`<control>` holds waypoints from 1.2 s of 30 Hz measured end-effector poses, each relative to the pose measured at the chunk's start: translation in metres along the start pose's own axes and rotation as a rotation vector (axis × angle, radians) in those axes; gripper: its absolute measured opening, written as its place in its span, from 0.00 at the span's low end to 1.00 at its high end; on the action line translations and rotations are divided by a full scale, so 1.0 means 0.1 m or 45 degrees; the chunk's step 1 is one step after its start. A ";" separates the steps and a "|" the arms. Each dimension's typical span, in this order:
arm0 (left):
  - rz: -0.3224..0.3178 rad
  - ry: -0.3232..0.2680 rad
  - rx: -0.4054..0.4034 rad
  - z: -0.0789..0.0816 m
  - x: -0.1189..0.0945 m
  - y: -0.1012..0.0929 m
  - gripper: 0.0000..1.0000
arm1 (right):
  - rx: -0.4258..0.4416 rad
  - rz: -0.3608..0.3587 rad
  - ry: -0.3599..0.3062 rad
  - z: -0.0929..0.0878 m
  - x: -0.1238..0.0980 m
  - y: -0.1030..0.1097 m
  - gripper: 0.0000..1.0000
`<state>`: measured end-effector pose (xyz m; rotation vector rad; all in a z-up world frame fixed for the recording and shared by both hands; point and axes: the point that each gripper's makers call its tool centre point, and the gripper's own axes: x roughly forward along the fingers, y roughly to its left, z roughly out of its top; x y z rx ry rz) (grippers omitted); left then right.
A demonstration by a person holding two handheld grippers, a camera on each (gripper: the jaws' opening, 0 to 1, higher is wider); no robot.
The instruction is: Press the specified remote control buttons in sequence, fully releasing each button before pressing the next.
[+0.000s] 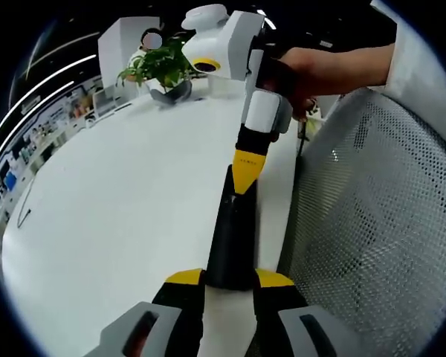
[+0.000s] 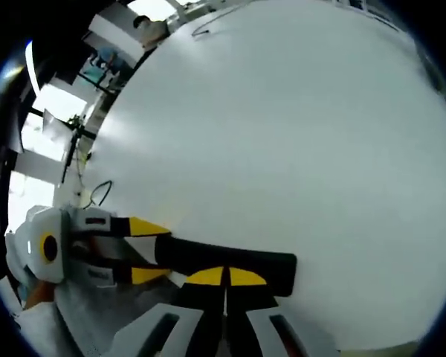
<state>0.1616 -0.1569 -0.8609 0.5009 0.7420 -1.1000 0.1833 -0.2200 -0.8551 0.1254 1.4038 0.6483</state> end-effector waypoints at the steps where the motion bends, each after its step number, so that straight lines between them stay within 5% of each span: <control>1: 0.001 0.002 -0.008 0.00 0.00 0.00 0.25 | 0.002 -0.003 0.009 0.00 0.00 0.00 0.00; 6: 0.002 -0.018 -0.012 0.01 0.00 0.01 0.24 | 0.005 0.000 0.070 0.00 -0.01 0.00 0.00; 17: -0.004 -0.016 0.040 0.01 0.00 -0.01 0.24 | 0.079 0.051 0.051 -0.10 -0.09 -0.06 0.00; 30: -0.004 -0.018 0.039 0.01 -0.01 0.00 0.24 | -0.081 -0.055 0.060 -0.12 -0.06 -0.08 0.00; 36: -0.003 -0.019 0.018 0.01 -0.01 0.00 0.24 | -0.065 -0.030 0.007 -0.12 -0.07 -0.09 0.00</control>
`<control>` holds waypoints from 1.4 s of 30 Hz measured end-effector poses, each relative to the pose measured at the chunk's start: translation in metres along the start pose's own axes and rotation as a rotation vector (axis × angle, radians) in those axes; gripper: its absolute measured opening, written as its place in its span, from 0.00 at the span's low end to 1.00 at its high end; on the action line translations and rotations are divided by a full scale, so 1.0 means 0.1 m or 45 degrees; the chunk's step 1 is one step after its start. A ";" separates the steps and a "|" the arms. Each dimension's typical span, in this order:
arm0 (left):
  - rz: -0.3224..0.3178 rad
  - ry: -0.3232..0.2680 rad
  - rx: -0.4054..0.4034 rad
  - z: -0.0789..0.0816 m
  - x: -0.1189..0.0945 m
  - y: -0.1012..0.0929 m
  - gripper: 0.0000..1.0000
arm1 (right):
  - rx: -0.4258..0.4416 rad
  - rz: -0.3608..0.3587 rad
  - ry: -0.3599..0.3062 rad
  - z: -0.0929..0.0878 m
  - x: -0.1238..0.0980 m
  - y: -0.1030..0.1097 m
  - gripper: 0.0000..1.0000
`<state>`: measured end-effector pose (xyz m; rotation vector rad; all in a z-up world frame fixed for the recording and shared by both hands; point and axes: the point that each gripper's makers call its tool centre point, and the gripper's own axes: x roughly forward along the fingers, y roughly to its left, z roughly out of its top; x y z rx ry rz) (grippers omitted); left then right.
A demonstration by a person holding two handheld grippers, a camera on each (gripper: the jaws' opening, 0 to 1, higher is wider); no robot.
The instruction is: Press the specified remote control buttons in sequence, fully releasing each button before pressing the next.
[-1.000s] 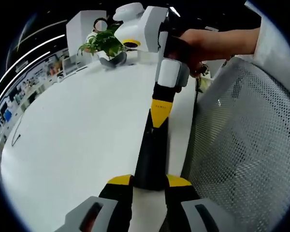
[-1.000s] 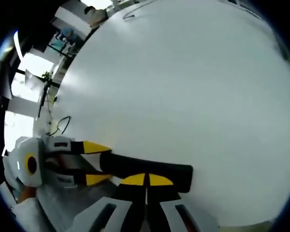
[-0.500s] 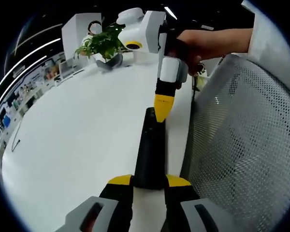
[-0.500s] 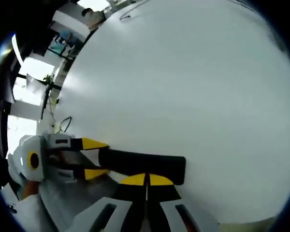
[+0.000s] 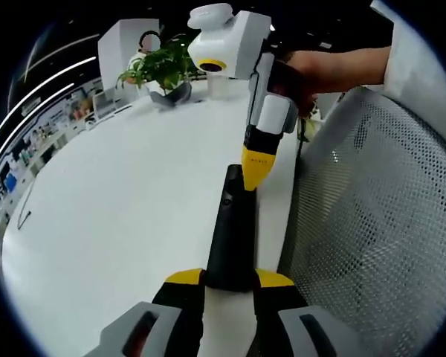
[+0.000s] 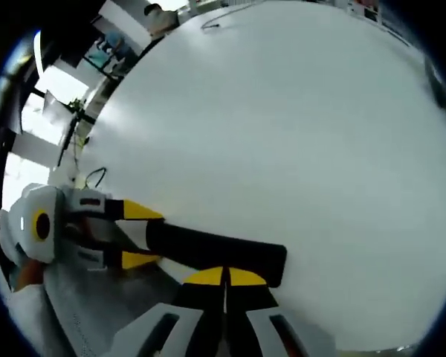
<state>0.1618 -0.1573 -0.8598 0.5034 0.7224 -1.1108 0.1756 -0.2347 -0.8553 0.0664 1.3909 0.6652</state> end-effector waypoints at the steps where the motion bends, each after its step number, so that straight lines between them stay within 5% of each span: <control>1: -0.001 -0.002 0.005 0.00 0.00 0.00 0.24 | 0.005 0.006 -0.002 0.00 0.00 0.00 0.00; 9: -0.001 0.000 0.009 0.00 0.00 0.00 0.24 | 0.042 0.040 -0.018 0.00 -0.01 0.02 0.00; 27: -0.001 0.000 0.018 0.00 0.00 0.00 0.24 | -0.045 -0.037 0.049 -0.03 0.01 -0.03 0.00; 42: -0.003 -0.003 0.020 0.00 0.00 0.00 0.24 | 0.032 0.017 -0.045 0.12 -0.08 0.02 0.00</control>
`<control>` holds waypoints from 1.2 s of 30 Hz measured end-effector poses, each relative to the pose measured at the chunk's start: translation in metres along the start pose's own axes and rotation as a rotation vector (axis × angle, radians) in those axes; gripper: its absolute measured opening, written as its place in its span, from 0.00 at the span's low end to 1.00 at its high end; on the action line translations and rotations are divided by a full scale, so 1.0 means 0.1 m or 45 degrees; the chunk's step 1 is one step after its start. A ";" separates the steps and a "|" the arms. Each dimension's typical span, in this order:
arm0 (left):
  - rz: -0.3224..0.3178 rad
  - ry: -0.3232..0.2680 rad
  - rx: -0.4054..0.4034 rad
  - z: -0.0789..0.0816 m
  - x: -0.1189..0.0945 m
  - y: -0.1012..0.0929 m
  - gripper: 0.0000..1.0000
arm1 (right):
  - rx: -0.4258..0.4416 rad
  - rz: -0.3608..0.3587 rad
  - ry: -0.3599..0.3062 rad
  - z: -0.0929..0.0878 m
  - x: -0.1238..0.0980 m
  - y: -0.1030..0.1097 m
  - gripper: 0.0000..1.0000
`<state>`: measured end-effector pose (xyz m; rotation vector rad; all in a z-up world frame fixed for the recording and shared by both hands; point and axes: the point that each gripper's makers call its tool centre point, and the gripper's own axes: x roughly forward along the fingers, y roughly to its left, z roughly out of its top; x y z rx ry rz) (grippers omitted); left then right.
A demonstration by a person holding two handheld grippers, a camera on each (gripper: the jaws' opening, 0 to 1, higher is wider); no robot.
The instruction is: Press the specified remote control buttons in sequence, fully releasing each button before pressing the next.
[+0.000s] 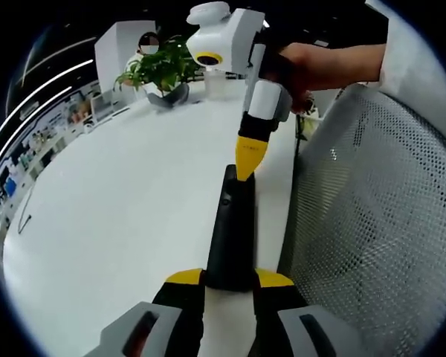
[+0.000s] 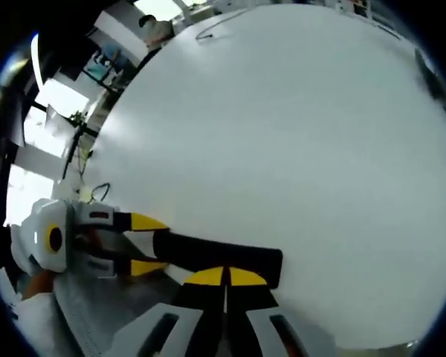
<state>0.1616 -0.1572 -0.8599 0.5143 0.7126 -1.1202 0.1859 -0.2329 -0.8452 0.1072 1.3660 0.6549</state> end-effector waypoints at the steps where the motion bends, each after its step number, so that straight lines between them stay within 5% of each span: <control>1: -0.005 -0.003 -0.005 0.00 0.00 -0.01 0.24 | -0.007 -0.007 0.005 0.00 0.03 0.00 0.00; 24: -0.009 -0.005 -0.027 0.00 0.00 -0.01 0.24 | -0.073 -0.076 0.092 0.01 0.11 -0.03 0.00; 36: -0.011 -0.011 -0.016 0.00 0.01 -0.01 0.24 | -0.280 -0.192 0.120 0.00 0.11 -0.02 0.00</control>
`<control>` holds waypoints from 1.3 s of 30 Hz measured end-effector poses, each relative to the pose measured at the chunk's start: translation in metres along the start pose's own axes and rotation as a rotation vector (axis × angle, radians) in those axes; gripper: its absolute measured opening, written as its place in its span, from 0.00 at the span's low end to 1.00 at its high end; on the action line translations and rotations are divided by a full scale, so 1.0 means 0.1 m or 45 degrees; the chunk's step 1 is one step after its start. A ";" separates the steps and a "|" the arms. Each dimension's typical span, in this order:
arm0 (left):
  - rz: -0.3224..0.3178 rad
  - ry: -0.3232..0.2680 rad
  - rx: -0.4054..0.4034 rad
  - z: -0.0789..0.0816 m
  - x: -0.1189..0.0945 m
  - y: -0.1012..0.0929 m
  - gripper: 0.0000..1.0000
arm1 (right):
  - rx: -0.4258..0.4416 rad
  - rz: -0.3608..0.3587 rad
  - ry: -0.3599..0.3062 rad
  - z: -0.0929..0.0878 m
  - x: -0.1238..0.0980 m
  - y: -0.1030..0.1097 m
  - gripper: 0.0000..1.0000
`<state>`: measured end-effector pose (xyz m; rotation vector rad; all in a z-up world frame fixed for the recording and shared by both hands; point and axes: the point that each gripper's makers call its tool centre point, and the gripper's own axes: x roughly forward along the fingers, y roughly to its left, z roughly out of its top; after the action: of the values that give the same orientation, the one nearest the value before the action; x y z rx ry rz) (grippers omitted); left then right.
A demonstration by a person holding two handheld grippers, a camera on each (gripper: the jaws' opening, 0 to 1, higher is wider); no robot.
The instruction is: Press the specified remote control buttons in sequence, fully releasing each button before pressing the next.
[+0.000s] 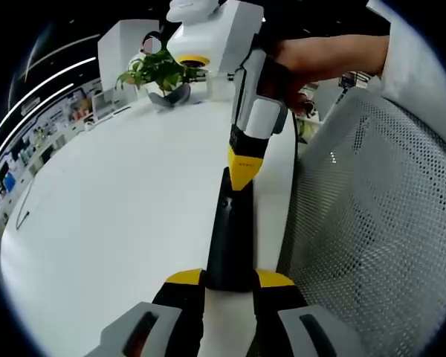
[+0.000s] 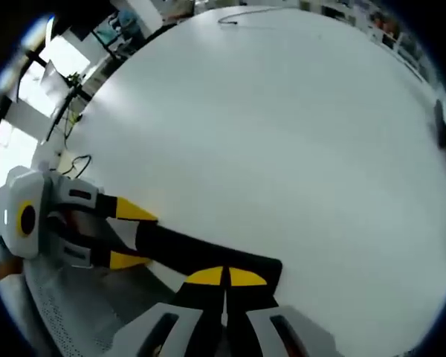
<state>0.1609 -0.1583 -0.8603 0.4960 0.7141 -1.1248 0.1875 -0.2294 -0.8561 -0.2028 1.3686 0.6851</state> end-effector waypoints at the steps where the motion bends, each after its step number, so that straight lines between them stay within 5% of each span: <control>1: 0.000 0.000 0.006 0.00 0.00 0.00 0.24 | 0.003 -0.002 0.003 0.00 0.00 0.00 0.00; 18: -0.003 0.005 0.013 0.01 0.00 0.00 0.23 | 0.111 0.150 0.079 0.20 0.04 0.18 0.00; 39: -0.003 0.008 -0.002 0.00 0.00 0.00 0.23 | 0.076 0.081 0.221 0.18 0.12 0.16 0.00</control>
<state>0.1611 -0.1585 -0.8608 0.4978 0.7208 -1.1257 0.1943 -0.2030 -0.8598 -0.1752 1.5653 0.6907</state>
